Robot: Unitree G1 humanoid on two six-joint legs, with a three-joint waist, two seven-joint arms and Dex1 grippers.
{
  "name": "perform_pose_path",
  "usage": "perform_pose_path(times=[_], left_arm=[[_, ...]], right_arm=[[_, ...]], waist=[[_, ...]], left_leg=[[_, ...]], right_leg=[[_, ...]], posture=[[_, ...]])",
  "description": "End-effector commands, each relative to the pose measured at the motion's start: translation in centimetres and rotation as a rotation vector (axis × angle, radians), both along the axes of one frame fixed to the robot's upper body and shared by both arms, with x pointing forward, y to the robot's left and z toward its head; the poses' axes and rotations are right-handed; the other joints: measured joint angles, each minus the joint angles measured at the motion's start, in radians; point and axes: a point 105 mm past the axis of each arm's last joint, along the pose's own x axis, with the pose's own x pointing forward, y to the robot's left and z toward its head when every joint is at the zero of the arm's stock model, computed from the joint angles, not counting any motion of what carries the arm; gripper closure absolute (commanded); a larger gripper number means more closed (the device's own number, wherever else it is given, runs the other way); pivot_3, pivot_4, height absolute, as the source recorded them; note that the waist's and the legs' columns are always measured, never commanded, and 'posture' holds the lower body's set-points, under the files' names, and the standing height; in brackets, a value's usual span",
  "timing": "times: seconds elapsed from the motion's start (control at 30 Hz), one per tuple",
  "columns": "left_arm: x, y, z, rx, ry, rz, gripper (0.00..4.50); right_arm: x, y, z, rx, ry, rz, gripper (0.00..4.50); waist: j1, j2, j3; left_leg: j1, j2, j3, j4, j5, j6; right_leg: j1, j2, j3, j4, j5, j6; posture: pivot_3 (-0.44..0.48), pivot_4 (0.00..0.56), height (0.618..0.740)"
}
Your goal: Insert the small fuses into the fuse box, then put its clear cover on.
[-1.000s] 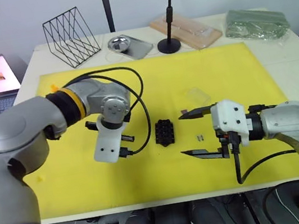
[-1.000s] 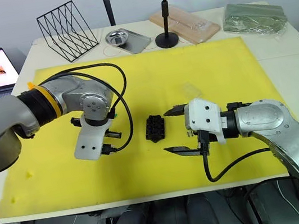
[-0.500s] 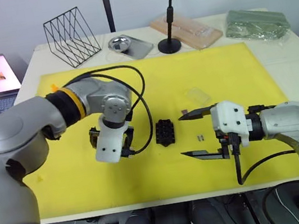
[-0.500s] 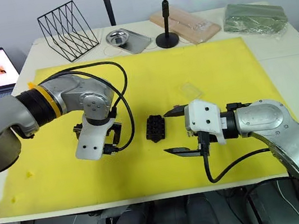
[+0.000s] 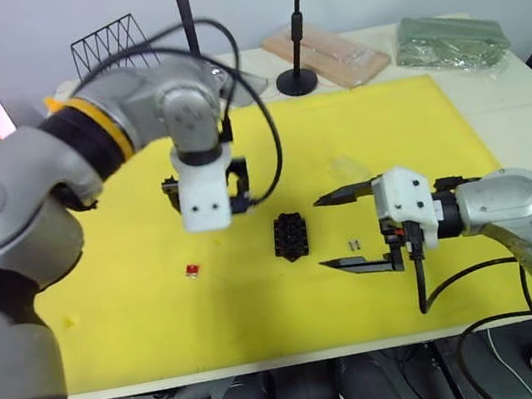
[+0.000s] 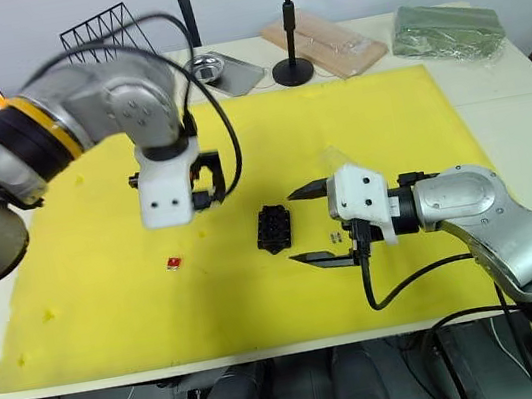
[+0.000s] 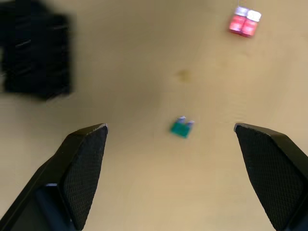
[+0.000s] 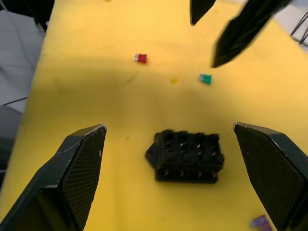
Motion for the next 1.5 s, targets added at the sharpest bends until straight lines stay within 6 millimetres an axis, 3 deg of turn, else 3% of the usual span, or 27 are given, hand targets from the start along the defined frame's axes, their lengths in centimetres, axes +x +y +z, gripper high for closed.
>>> perform_pose_path(times=[0.03,0.1,0.2,0.33,0.6,0.77,1.03,1.27,1.5], left_arm=[[-1.2,-0.5,3.5,-0.324,0.244,0.255,0.05],[-1.5,0.5,4.5,-0.447,0.384,0.402,0.05],[-1.2,3.1,6.6,-0.678,0.735,0.749,0.05],[-2.0,6.2,7.2,-0.845,1.075,1.061,0.05],[-5.5,13.4,3.3,-0.927,1.489,1.596,0.05],[-7.8,17.0,-2.2,-0.908,1.738,1.91,0.05],[-9.9,18.1,-7.4,-0.978,1.775,2.057,0.05],[-10.6,18.5,-7.6,-0.996,1.796,2.07,0.05],[-10.0,17.9,-8.7,-0.988,1.809,2.082,0.05]], right_arm=[[0.4,-0.2,1.4,0.027,-0.066,-0.009,0.0],[0.4,-0.1,1.5,0.034,-0.066,-0.008,0.0],[0.3,0.1,1.7,0.047,-0.058,-0.002,0.0],[0.2,0.2,1.9,0.053,-0.061,0.006,0.0],[0.4,0.5,2.3,0.062,-0.067,0.028,0.0],[0.6,2.0,2.6,0.083,-0.066,0.079,0.0],[0.5,1.9,2.7,0.073,-0.052,0.093,0.0],[-0.2,1.9,2.1,0.045,-0.042,0.129,0.0],[-0.2,2.2,2.2,0.041,-0.032,0.147,0.0]], waist=[[-0.004,0.0,0.0],[-0.018,0.001,0.0],[-0.025,0.002,0.0],[-0.043,0.003,0.0],[-0.043,0.003,0.0],[-0.044,0.006,-0.001],[-0.013,0.006,-0.001],[-0.015,0.007,-0.002],[-0.016,0.007,-0.002]], left_leg=[[0.0,0.0,0.0,0.0,0.0,0.0],[0.0,0.0,0.0,0.0,0.0,0.0],[0.001,0.0,-0.001,0.0,0.0,0.0],[0.001,0.0,0.001,0.0,-0.001,0.001],[0.002,0.0,0.001,0.0,0.0,-0.002],[0.004,0.0,0.002,0.0,-0.003,-0.003],[0.004,0.001,0.002,0.0,-0.004,-0.006],[0.004,0.002,0.003,0.0,-0.004,-0.007],[0.004,0.003,0.004,0.0,-0.004,-0.008]], right_leg=[[0.0,0.0,0.0,0.0,0.0,0.0],[-0.001,0.0,0.0,0.001,0.0,0.0],[-0.002,0.001,0.0,0.004,-0.001,0.0],[-0.005,0.001,0.0,0.01,-0.002,0.001],[-0.007,0.0,0.0,0.013,-0.005,-0.001],[-0.006,0.0,0.001,0.014,-0.004,-0.002],[-0.006,-0.001,0.001,0.012,-0.003,-0.004],[-0.006,0.0,0.001,0.012,-0.002,-0.005],[-0.007,0.0,0.001,0.012,-0.002,-0.006]], posture=[[0.0,0.15,0.74],[0.0,0.15,0.74],[0.0,0.15,0.74],[0.0,0.15,0.74],[0.0,0.15,0.74],[0.0,0.15,0.74],[0.0,0.15,0.74],[0.0,0.15,0.74],[0.0,0.15,0.74]])
